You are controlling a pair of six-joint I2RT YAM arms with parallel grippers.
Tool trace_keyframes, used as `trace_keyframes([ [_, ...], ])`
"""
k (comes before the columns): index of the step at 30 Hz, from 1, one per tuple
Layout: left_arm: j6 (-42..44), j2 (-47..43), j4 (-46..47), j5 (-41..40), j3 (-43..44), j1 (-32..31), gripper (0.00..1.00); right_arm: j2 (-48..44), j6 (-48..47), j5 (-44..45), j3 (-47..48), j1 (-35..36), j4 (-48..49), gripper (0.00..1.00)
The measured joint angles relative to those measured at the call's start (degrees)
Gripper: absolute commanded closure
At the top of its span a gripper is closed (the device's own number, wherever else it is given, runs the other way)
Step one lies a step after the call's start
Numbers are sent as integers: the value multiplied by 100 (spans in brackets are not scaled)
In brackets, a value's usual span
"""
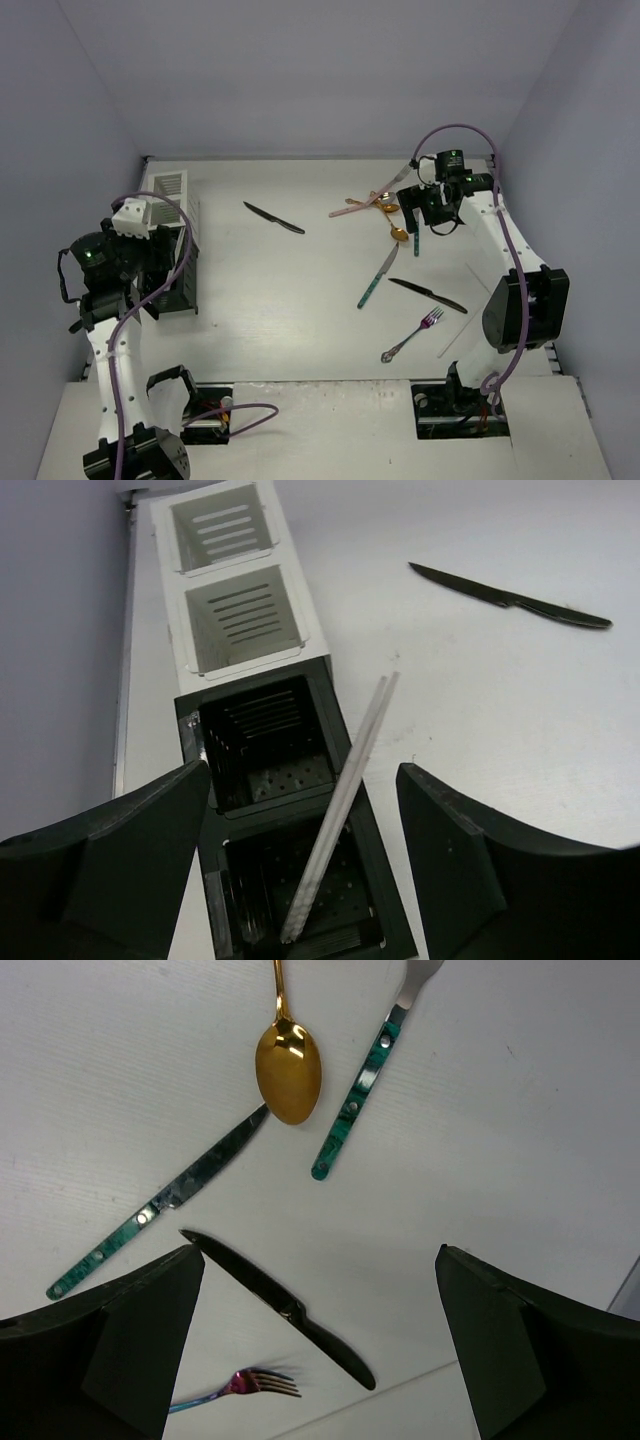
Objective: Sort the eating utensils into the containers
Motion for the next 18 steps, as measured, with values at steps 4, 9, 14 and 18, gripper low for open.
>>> trace_keyframes([
  [4, 461, 333, -860, 362, 999, -151, 29, -371, -479, 4, -224, 0, -258, 0],
  [9, 934, 707, -1610, -141, 1907, -1318, 28, -739, -1076, 431, -599, -37, -687, 4],
  [14, 996, 682, -2103, -845, 1943, -2746, 28, -757, -1433, 910, -887, -684, -962, 17],
  [18, 982, 713, -2322, -1061, 1943, -3143, 28, -805, -2009, 1331, -1117, -1459, -1185, 26],
])
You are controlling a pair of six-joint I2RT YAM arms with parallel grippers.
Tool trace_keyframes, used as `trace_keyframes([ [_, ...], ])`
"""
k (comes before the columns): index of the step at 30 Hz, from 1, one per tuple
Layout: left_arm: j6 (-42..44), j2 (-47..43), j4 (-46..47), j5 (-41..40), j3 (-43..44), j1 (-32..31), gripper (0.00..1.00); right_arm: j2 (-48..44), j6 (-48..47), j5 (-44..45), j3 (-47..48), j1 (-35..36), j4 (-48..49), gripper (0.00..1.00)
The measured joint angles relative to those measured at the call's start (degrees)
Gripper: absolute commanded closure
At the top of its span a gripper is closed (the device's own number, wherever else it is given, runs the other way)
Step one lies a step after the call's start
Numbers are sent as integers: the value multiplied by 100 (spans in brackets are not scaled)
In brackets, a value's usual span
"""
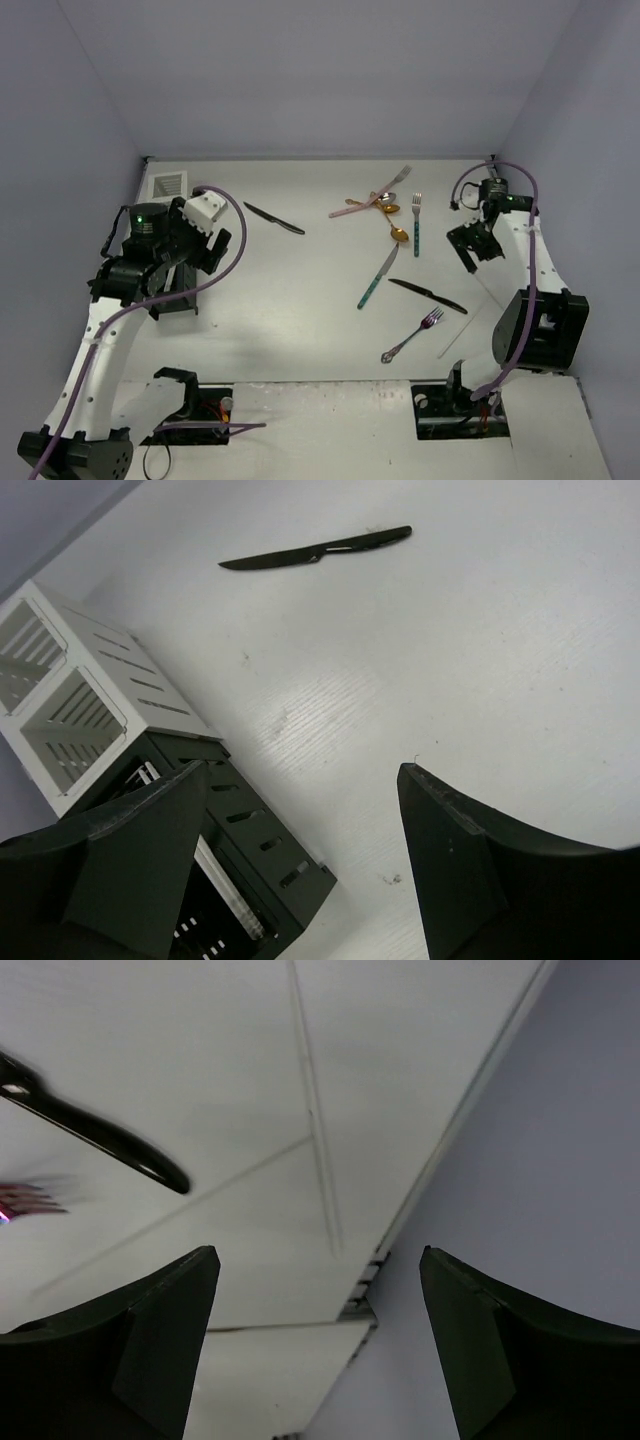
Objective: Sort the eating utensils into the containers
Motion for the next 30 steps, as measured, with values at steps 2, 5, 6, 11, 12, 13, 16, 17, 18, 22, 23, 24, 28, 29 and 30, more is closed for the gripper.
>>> trace_keyframes([
  [2, -11, 56, -62, -78, 11, -65, 28, -29, -377, 166, -84, -336, -154, 32],
  [5, -44, 200, -128, -145, 75, -195, 28, -40, -966, 295, -178, -829, -307, 41],
  [6, -59, 274, -153, -159, 126, -271, 28, -34, -1211, 319, -223, -1003, -330, 43],
  [11, -129, 441, -227, -265, 370, -629, 28, 177, -2239, 337, -521, -1810, -407, 48],
  [12, -147, 442, -240, -288, 405, -684, 28, 266, -2416, 319, -560, -1887, -411, 49],
  [13, -168, 443, -258, -311, 446, -738, 28, 359, -2578, 296, -588, -1946, -423, 51],
  [16, -237, 445, -317, -371, 584, -852, 28, 695, -2924, 162, -596, -1999, -442, 54],
  [17, -256, 444, -328, -384, 616, -861, 28, 824, -2991, 109, -585, -1999, -438, 54],
  [18, -275, 443, -338, -397, 648, -870, 28, 953, -3055, 57, -572, -1999, -434, 55],
  [22, -341, 446, -378, -463, 685, -872, 28, 1392, -3149, -101, -422, -2002, -441, 59],
  [23, -353, 449, -387, -481, 686, -872, 28, 1484, -3155, -133, -384, -2003, -427, 59],
  [24, -361, 456, -401, -502, 693, -872, 28, 1577, -3156, -166, -356, -2003, -408, 59],
  [28, -378, 500, -406, -555, 728, -872, 28, 1862, -3146, -288, -318, -2003, -358, 61],
  [29, -383, 513, -408, -562, 737, -872, 28, 1917, -3143, -310, -312, -2003, -351, 61],
  [30, -383, 526, -405, -564, 739, -872, 28, 1976, -3121, -336, -294, -2003, -338, 62],
])
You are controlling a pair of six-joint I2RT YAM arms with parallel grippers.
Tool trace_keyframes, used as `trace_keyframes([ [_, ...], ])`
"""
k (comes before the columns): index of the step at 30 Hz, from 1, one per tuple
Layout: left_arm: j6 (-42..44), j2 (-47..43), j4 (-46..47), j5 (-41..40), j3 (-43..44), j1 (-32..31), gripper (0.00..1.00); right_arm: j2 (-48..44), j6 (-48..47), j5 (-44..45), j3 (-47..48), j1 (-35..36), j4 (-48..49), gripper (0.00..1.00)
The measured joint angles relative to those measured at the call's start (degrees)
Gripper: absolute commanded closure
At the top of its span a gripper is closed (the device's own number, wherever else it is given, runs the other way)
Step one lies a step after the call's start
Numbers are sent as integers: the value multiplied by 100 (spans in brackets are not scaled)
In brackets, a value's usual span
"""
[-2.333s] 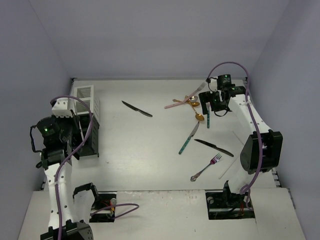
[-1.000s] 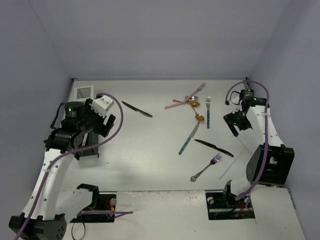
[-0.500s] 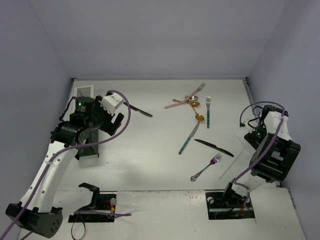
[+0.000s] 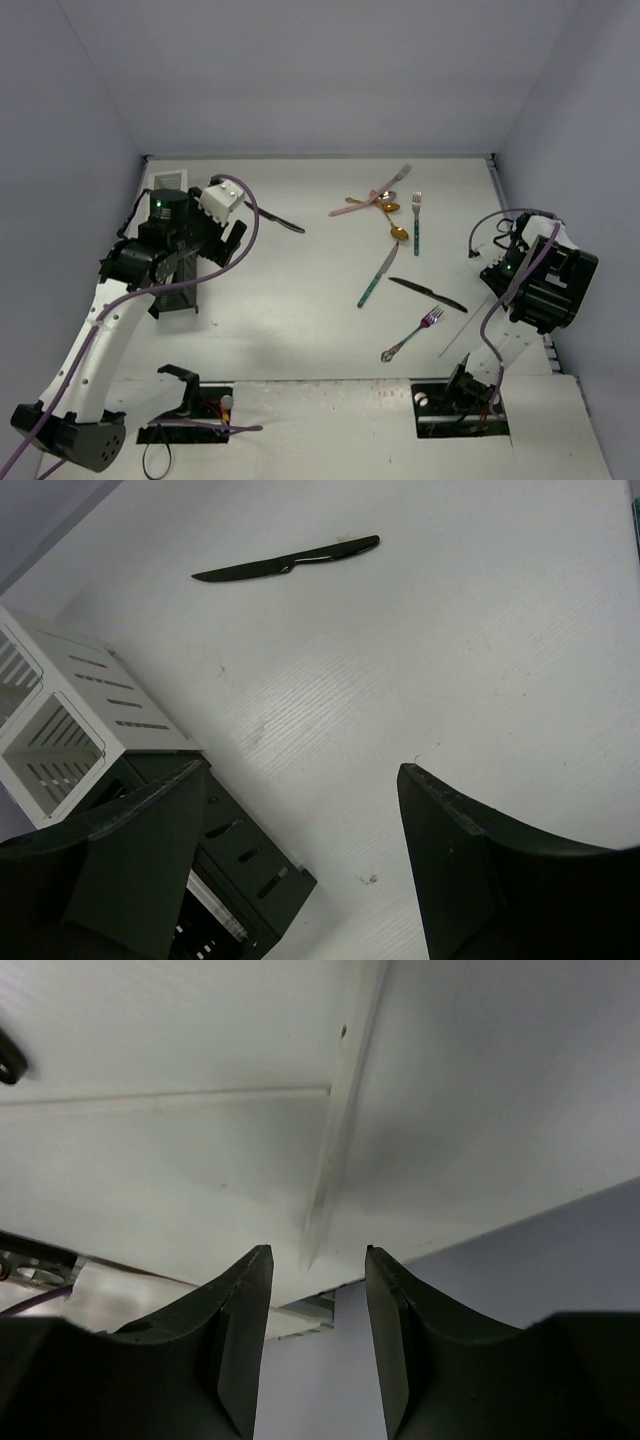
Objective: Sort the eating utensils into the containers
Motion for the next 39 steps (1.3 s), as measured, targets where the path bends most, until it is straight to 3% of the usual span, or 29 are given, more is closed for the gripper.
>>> trace_keyframes([
  [21, -24, 135, 1, -83, 28, 0, 28, 158, 486, -289, -231, 205, 790, 71],
  [32, -24, 138, 11, -173, 68, 0, 28, -65, 625, -133, -574, 206, 1056, 99],
  [39, -71, 138, 21, -187, 68, 0, 28, -157, 917, -203, -646, 479, 1034, 100],
])
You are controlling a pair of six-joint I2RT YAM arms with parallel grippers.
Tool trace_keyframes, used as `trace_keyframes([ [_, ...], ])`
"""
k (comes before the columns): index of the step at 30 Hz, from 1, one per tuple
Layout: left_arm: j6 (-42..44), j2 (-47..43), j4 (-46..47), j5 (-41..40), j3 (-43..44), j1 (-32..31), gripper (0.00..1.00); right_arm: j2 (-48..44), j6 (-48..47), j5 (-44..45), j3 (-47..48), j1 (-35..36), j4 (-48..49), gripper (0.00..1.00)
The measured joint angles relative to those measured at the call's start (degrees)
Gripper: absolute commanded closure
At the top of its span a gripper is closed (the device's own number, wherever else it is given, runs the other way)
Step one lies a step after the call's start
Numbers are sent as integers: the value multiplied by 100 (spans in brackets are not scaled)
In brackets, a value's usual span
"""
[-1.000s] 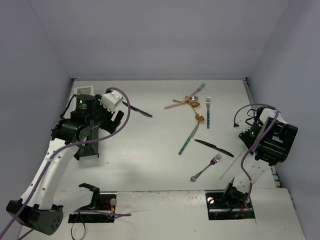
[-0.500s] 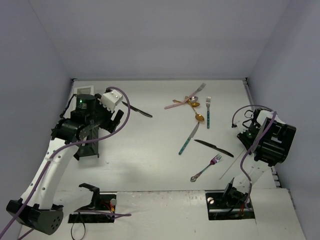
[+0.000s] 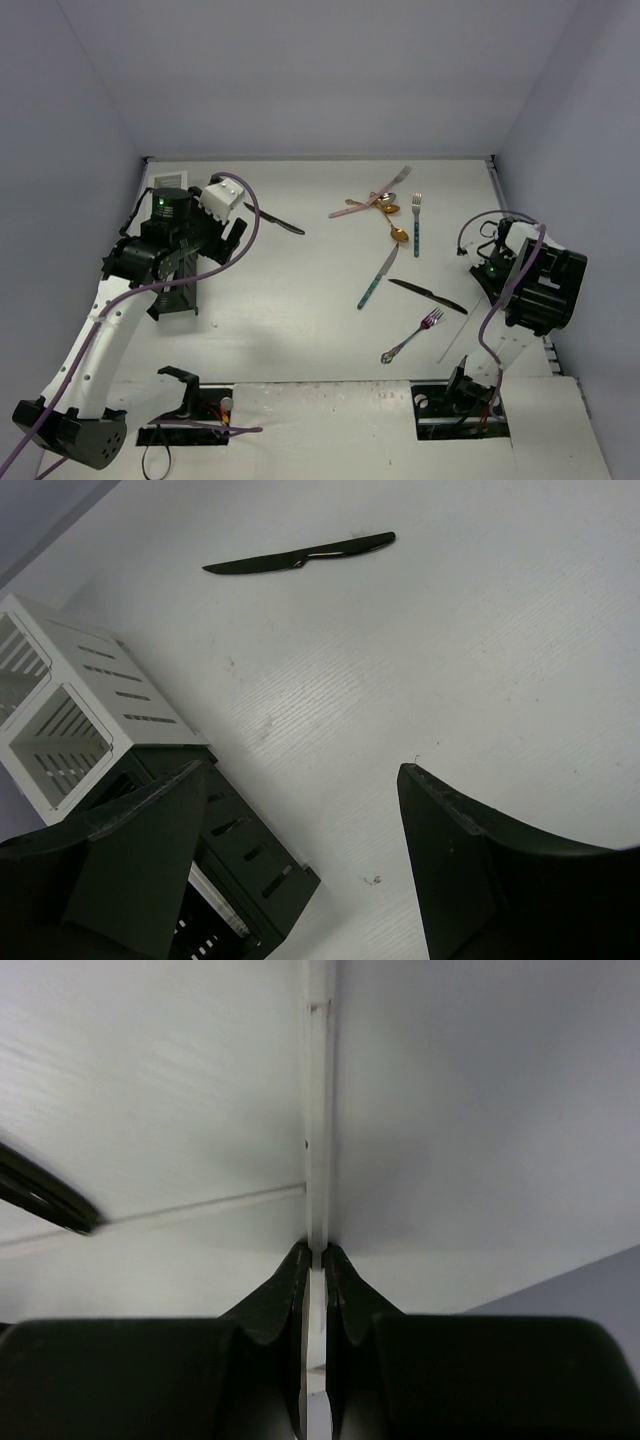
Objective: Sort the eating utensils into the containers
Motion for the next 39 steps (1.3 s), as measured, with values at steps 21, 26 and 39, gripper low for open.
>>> trace_keyframes([
  [21, -2589, -111, 1553, 2302, -458, 827, 17, -294, 1688, -2371, 3927, 2262, -861, 100],
  [26, -3776, -147, 2802, 3179, -1167, 614, 17, -332, 2237, -3835, 3961, 3625, -947, 100],
  [39, -4742, 11, 3944, 3309, -1687, 6, 25, -199, 3120, -5041, 4491, 5725, -783, 100],
])
